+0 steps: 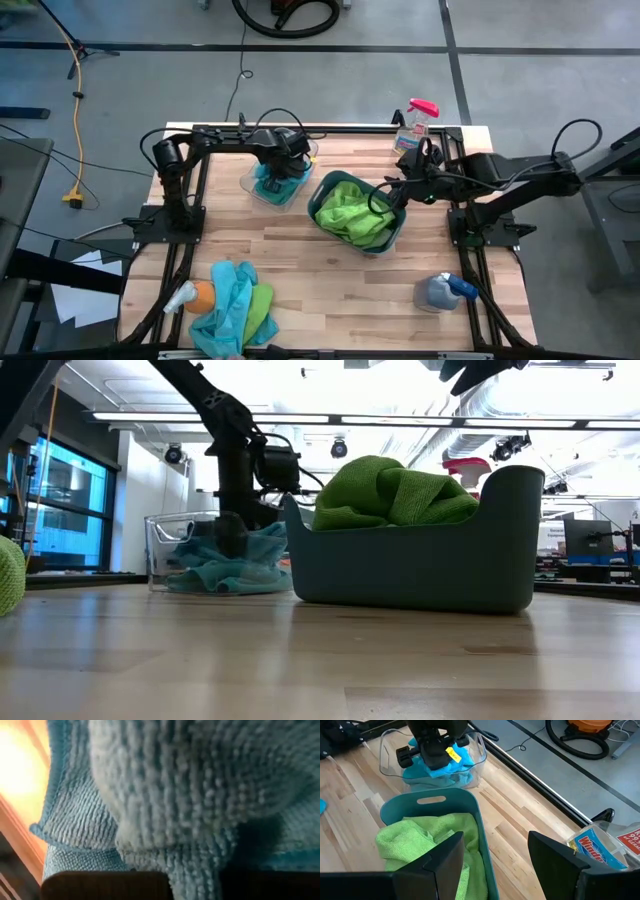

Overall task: Sort microfiber towel by color & place in baskets
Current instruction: Put the blue microfiber towel into the transparent bin

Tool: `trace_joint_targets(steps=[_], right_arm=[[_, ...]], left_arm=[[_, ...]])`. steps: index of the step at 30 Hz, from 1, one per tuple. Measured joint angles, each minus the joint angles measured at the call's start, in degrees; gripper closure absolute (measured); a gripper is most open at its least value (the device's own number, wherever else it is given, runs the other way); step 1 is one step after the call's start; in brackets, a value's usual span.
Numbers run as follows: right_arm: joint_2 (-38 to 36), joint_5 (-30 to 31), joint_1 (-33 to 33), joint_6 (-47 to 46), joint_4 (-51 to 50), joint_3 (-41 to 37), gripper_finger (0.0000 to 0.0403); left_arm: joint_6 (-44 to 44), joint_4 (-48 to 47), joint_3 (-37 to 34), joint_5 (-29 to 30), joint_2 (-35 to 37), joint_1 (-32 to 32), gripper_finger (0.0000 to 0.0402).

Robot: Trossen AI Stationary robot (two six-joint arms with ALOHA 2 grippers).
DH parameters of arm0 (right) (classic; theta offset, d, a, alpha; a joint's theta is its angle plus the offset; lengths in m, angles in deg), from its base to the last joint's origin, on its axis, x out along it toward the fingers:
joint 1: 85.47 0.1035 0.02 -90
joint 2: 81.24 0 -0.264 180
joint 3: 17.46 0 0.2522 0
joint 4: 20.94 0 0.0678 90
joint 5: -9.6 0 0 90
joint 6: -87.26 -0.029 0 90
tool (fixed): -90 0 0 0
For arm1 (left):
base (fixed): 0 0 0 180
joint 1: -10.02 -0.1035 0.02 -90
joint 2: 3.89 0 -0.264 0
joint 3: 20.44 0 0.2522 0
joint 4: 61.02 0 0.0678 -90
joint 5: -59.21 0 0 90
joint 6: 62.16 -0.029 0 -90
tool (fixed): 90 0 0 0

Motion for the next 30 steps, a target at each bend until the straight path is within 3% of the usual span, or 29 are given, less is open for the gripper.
trace_joint_targets(steps=[13, 20, 30], right_arm=[[0.0, -0.5, 0.0, -0.2, 0.2, 0.0, 0.0185], [0.0, -0.4, 0.0, -0.1, 0.2, 0.0, 0.0185], [0.0, -0.4, 0.0, 0.4, 0.2, 0.0, 0.0185]], left_arm=[[0.6, 2.7, -0.2, 1.4, -0.9, -0.1, 0.0393], [0.8, 3.0, -0.4, 7.8, -0.2, 1.6, 0.0318], [3.0, 1.6, -0.7, 7.9, 5.8, 2.9, 0.0215]])
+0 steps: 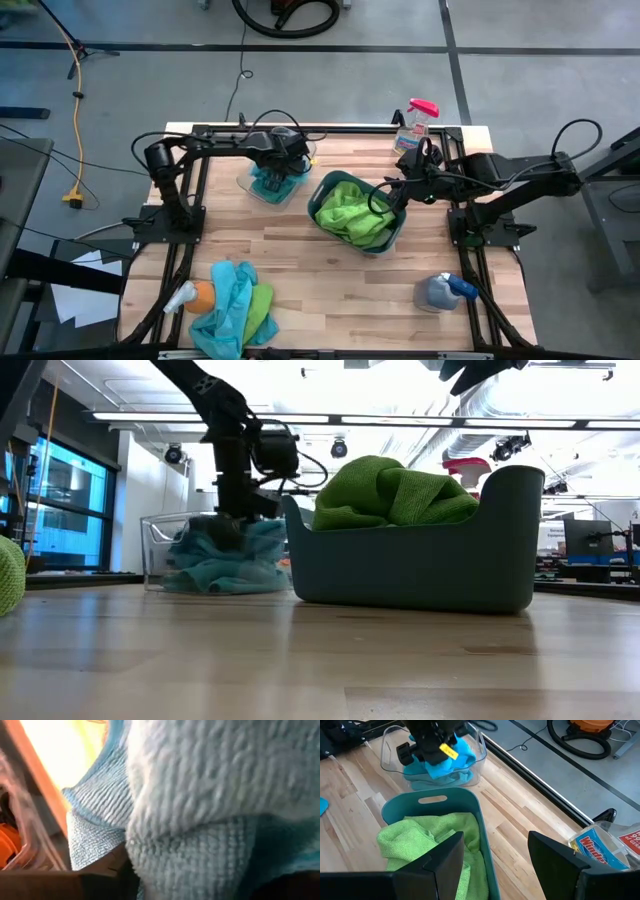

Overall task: Sort microfiber towel by color & place in baskets
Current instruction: Put the blue microfiber towel into the transparent bin

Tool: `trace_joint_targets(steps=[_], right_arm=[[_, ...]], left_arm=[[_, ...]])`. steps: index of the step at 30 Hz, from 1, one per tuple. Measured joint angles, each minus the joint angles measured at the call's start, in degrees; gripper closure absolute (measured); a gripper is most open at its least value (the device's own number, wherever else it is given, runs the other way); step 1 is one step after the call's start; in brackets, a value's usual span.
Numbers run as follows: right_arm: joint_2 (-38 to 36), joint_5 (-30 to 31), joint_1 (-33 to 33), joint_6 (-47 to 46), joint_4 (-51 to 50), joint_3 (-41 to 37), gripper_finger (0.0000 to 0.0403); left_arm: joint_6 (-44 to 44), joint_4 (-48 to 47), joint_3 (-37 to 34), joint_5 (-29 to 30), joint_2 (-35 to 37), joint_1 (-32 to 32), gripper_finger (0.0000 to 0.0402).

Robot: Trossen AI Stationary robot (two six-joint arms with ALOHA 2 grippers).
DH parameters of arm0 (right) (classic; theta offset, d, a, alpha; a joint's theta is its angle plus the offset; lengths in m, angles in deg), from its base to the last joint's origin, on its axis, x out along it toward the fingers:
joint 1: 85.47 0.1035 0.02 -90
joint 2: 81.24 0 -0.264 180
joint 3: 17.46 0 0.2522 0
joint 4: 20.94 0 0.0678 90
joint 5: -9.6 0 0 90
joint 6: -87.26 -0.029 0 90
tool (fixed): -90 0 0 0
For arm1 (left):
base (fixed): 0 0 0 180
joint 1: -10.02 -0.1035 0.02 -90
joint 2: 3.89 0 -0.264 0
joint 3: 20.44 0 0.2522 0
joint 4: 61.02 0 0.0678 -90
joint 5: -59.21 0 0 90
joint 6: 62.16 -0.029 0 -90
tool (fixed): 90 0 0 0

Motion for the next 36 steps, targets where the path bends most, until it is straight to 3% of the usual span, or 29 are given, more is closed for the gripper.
trace_joint_targets(steps=[7, 24, 29, 36], right_arm=[[0.0, 0.0, 0.0, 1.4, 0.0, 0.0, 0.0185], [0.0, 0.5, 0.0, 1.5, 0.0, 0.0, 0.0185], [0.0, 0.7, 0.0, 2.4, 0.0, 0.0, 0.0185], [0.0, 0.7, 0.0, 2.4, 0.0, 0.0, 0.0185]], left_arm=[[1.8, -3.3, 0.1, -0.9, 5.3, 0.0, 0.0187], [3.4, -3.6, 0.3, -3.8, 22.6, 0.2, 0.0185], [7.7, -1.8, 0.3, -9.3, 22.8, 2.5, 0.0186], [8.4, 3.3, 0.4, -12.3, 19.5, 9.2, 0.0186]])
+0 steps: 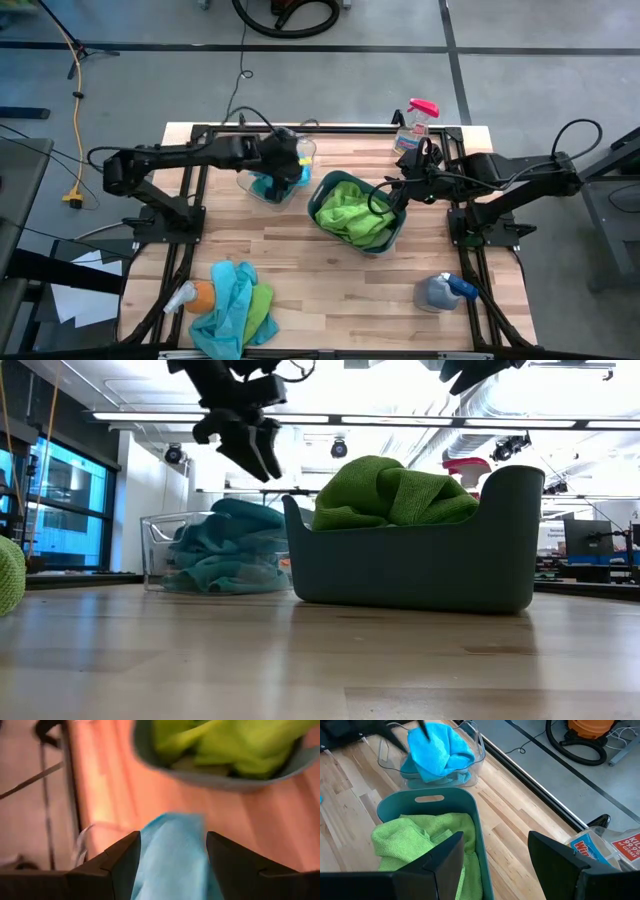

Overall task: Sort microfiber towel by color & place in baskets
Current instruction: Put the blue microfiber towel into the transparent bin

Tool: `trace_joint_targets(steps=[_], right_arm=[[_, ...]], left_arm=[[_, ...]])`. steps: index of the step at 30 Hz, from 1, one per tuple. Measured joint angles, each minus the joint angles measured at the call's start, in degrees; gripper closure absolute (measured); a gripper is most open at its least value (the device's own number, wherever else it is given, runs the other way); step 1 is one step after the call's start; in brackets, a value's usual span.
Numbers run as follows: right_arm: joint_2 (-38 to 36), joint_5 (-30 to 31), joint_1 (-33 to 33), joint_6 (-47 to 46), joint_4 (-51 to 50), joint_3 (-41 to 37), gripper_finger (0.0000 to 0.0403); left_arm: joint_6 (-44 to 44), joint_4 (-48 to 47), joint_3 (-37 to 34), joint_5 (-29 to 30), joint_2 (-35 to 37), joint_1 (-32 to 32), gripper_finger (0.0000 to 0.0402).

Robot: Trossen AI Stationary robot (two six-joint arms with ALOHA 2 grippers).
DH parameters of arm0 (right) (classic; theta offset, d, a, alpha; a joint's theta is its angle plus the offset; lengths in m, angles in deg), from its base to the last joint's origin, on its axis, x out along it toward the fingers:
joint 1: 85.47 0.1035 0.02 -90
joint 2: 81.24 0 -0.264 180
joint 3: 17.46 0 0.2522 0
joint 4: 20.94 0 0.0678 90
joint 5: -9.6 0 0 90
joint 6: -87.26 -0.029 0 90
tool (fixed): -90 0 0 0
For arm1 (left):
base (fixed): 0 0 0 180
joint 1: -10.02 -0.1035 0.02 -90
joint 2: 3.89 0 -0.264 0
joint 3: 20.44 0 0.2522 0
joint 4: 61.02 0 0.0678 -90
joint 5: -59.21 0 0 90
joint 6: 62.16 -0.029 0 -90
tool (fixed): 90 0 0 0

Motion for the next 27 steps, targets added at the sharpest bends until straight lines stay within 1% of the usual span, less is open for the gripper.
trace_joint_targets(steps=[4, 7, 12, 16, 20, 23, 25, 27], right_arm=[[0.0, 0.0, 0.0, 0.0, 0.0, 0.0, 0.0185], [0.0, 0.0, 0.0, 0.0, 0.0, 0.0, 0.0185], [0.0, 0.0, 0.0, 0.0, 0.0, 0.0, 0.0185], [0.0, -0.1, 0.0, 0.0, 0.0, 0.0, 0.0185], [0.0, -0.1, 0.0, 0.0, 0.0, 0.0, 0.0185], [0.0, -0.2, 0.0, 0.0, 0.0, 0.0, 0.0185], [0.0, -0.2, 0.0, 0.0, 0.0, 0.0, 0.0185], [0.0, -0.2, 0.0, 0.0, 0.0, 0.0, 0.0185]], left_arm=[[1.2, 1.9, 0.0, -1.8, -3.8, 2.8, 0.0186], [1.2, 3.0, 0.0, -1.7, -6.7, 4.1, 0.0186], [0.6, 6.1, 0.0, 5.4, -10.9, 5.1, 0.0186], [-1.6, 7.0, 0.0, 10.0, -13.4, 5.1, 0.0186], [-1.7, 6.8, 0.0, 10.7, -14.1, 5.1, 0.0186], [-2.3, 7.4, 0.0, 12.3, -14.1, 5.1, 0.0187], [-2.2, 8.4, 0.0, 14.3, -14.1, 5.1, 0.0196], [-2.5, 8.4, 0.0, 15.0, -14.0, 4.7, 0.0220]])
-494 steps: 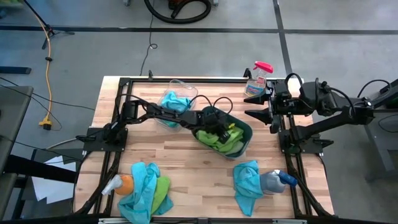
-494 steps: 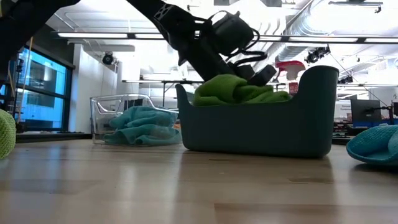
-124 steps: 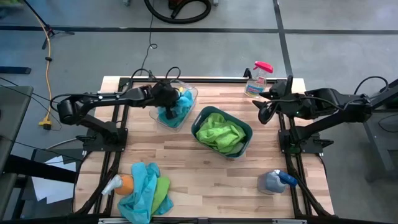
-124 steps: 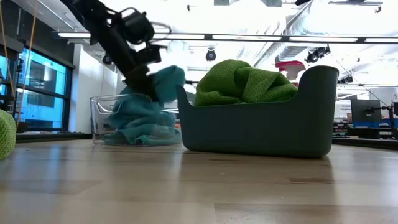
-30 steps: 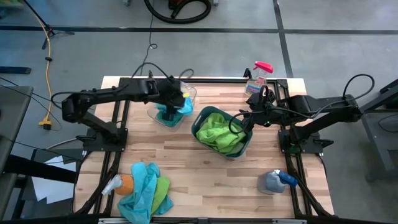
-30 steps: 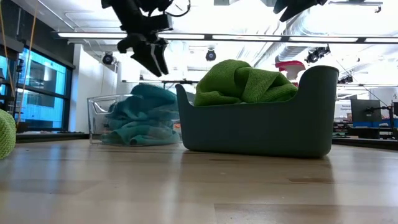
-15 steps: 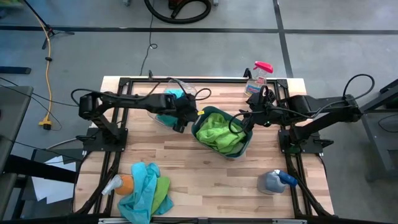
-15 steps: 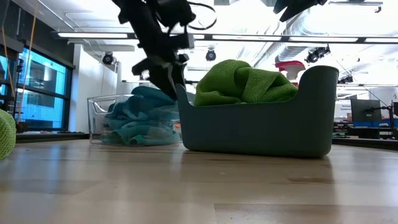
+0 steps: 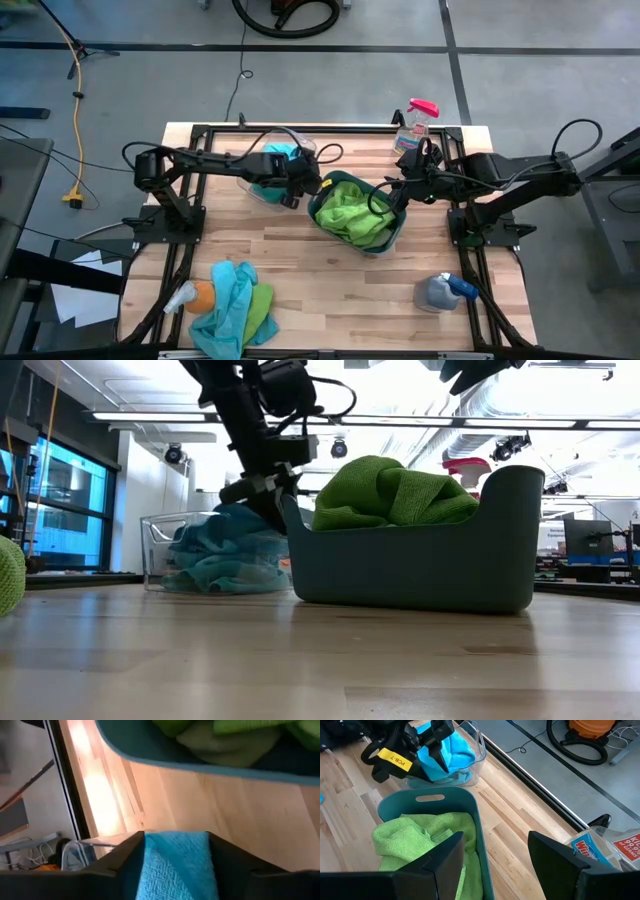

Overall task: Sort microfiber towel by color & place in baskets
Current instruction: Put the blue microfiber towel into the transparent bin

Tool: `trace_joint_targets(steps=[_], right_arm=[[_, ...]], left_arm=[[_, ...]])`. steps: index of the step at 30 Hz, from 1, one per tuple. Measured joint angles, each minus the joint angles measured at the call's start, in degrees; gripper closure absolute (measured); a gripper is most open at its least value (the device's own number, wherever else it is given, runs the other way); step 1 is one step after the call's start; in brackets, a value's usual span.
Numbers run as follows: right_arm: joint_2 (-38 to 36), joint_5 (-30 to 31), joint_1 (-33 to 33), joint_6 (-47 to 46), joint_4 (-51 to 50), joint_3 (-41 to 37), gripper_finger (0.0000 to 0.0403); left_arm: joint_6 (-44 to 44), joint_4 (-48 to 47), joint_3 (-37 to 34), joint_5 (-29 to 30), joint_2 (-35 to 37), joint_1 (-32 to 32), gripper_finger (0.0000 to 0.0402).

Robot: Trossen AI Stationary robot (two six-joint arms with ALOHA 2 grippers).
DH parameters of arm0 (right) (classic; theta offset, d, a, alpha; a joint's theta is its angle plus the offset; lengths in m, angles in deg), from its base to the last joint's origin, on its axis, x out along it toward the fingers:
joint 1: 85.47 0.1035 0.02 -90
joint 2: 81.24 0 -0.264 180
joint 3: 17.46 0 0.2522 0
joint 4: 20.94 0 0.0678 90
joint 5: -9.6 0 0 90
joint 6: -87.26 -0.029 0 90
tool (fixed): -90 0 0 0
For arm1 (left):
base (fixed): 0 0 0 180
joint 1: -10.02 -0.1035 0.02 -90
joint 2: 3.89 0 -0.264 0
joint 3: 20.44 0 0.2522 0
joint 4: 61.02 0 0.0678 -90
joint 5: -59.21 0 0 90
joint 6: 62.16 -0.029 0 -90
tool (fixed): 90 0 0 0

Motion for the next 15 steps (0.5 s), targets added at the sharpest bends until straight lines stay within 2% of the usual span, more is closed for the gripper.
trace_joint_targets(steps=[3, 7, 10, 15], right_arm=[[0.0, 0.0, 0.0, 0.4, 0.0, 0.0, 0.0185], [0.0, 0.0, 0.0, 0.4, 0.0, 0.0, 0.0185], [0.0, 0.0, 0.0, 0.4, 0.0, 0.0, 0.0185], [0.0, 0.0, 0.0, 0.4, 0.0, 0.0, 0.0185]], left_arm=[[0.9, -0.2, 0.0, -0.9, 0.0, -0.6, 0.0280], [1.8, -0.2, 0.0, -0.6, 0.0, -1.4, 0.0380], [2.2, 0.1, 0.0, 1.0, 1.7, -1.7, 0.0390], [5.1, 0.2, 0.0, 1.3, 8.3, -3.4, 0.0398]])
